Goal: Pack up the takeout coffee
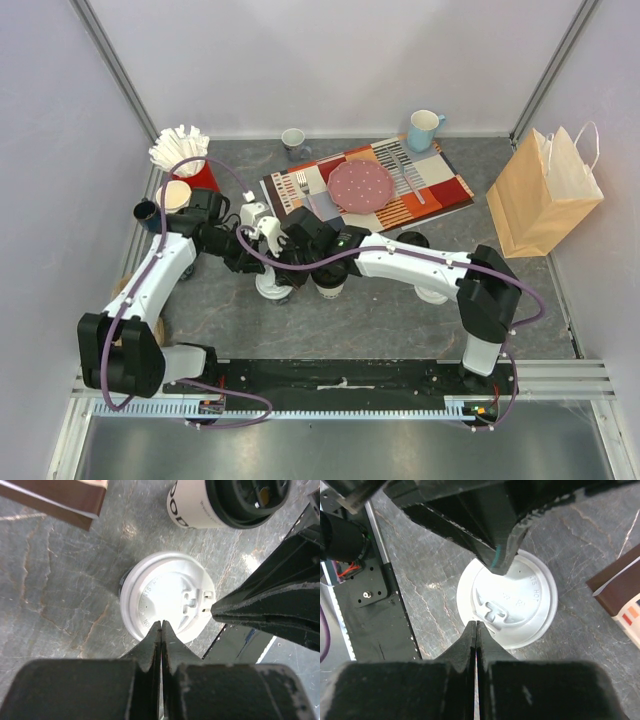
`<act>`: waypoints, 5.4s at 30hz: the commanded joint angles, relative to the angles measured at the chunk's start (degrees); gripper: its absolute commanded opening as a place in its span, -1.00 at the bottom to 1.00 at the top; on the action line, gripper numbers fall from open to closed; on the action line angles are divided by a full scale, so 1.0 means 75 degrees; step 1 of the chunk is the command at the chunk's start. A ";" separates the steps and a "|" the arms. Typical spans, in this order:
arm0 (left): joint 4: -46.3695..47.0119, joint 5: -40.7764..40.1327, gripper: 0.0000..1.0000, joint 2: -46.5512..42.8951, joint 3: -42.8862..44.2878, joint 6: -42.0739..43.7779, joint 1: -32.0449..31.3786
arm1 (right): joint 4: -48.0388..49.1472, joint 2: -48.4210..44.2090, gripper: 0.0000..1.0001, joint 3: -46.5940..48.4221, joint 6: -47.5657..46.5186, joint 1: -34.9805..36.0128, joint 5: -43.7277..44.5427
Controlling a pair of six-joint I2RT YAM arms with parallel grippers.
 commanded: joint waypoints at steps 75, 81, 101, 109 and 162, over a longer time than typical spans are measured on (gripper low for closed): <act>0.0254 0.0178 -0.95 0.0006 -0.0339 0.0662 -0.0840 | 0.1511 0.0097 -1.00 -0.1308 0.1028 -0.0355 0.0213; 0.0325 0.0023 -0.95 0.0323 -0.0352 0.0674 -0.0887 | 0.1642 0.0145 -1.00 -0.1474 0.1134 -0.0402 0.0201; -0.0554 0.0738 -0.95 -0.0673 0.0563 0.0756 -0.0875 | 0.1065 -0.0570 -1.00 -0.0675 0.0910 -0.0355 0.0342; -0.0179 0.0632 -0.95 -0.0123 0.0129 0.0627 -0.0875 | 0.1747 0.0087 -1.00 -0.1731 0.1309 -0.0355 0.0213; 0.0137 -0.1334 -0.27 -0.0650 0.0843 -0.0158 -0.0852 | 0.0974 -0.0851 -1.00 -0.0489 0.0970 -0.0027 0.0530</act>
